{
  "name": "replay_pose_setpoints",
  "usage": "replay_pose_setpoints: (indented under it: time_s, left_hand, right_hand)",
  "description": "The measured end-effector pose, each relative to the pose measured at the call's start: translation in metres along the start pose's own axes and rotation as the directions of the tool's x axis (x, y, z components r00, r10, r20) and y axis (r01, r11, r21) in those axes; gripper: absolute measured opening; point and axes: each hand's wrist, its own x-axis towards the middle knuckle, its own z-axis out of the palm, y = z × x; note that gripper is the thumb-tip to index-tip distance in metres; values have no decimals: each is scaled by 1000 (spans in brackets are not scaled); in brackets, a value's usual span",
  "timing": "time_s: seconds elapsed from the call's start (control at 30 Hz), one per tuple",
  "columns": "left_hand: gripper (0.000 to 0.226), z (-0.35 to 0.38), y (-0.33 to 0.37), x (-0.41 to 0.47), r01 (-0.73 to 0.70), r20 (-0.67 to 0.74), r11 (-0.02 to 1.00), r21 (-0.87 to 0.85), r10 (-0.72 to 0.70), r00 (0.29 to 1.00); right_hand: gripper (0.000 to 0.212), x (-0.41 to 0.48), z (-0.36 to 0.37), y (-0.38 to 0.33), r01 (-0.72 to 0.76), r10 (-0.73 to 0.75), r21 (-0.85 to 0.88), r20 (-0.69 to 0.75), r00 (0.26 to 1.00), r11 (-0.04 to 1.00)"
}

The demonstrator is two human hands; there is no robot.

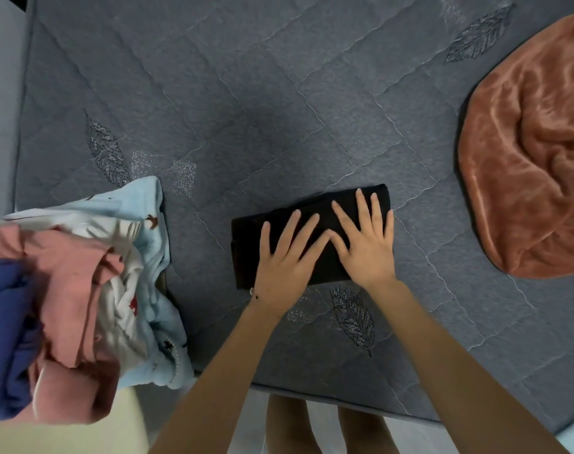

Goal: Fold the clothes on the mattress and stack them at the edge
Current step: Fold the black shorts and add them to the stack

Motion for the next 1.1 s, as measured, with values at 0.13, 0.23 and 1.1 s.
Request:
replay_pose_setpoints:
  time_s: [0.13,0.23,1.1]
  left_hand:
    - [68,22,-27,-11,241,301,968,62,-249,921]
    - [77,38,-37,-9,364,380,927,86,-369,848]
    - [104,-75,-36,-56,745,914,-531,-403,-267,305]
  right_hand:
    - [73,12,6,18,-107,108,-18,53,993,994]
    - [87,22,14,29,-233,229,9,160,960,972]
    - [44,-68,-84,18,-742,121,669,741,660,-45]
